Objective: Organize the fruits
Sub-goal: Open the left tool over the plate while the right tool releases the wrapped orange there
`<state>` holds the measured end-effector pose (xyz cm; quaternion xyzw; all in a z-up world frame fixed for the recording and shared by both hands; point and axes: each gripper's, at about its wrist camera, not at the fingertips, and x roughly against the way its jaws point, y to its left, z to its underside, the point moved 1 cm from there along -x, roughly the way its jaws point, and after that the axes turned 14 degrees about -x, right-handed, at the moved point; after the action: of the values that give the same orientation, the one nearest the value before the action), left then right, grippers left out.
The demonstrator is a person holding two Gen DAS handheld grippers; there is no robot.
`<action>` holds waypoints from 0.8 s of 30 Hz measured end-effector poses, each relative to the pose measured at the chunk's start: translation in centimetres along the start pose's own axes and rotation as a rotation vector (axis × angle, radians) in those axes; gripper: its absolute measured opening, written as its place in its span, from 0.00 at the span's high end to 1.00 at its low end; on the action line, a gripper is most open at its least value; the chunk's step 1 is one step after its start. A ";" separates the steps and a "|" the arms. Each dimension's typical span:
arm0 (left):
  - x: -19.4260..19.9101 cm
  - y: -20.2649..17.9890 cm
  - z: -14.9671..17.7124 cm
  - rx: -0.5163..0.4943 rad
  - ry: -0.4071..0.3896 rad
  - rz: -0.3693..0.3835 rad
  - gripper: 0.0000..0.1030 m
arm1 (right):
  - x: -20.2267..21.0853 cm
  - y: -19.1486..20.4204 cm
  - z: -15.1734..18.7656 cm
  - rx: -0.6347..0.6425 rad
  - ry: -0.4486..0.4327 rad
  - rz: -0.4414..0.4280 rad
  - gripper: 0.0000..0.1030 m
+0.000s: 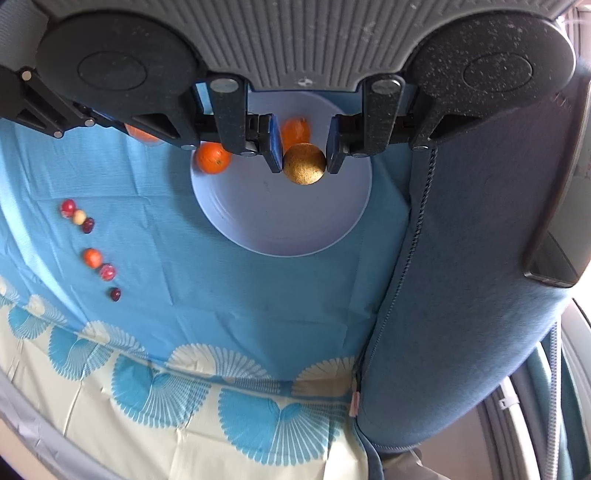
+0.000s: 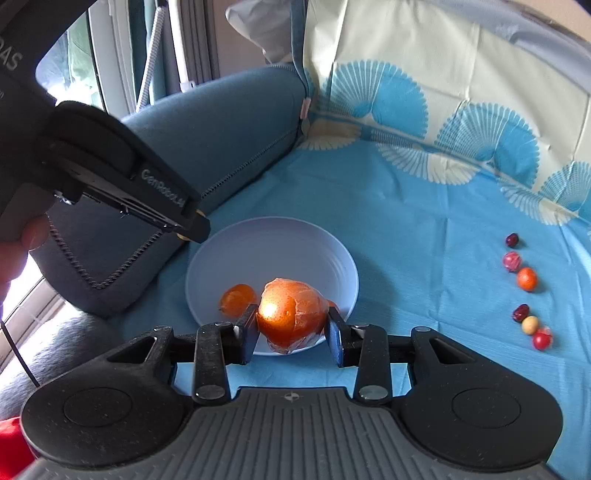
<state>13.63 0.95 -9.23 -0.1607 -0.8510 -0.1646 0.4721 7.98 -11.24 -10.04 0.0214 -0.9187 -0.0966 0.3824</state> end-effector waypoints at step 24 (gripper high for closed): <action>-5.9 1.3 -1.2 -0.025 -0.007 -0.049 0.00 | -7.7 -0.7 -1.1 0.071 0.052 -0.016 0.34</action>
<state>18.09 0.93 -13.51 -0.1464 -0.8542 -0.1864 0.4628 14.22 -11.22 -14.80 0.0450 -0.9110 -0.0663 0.4045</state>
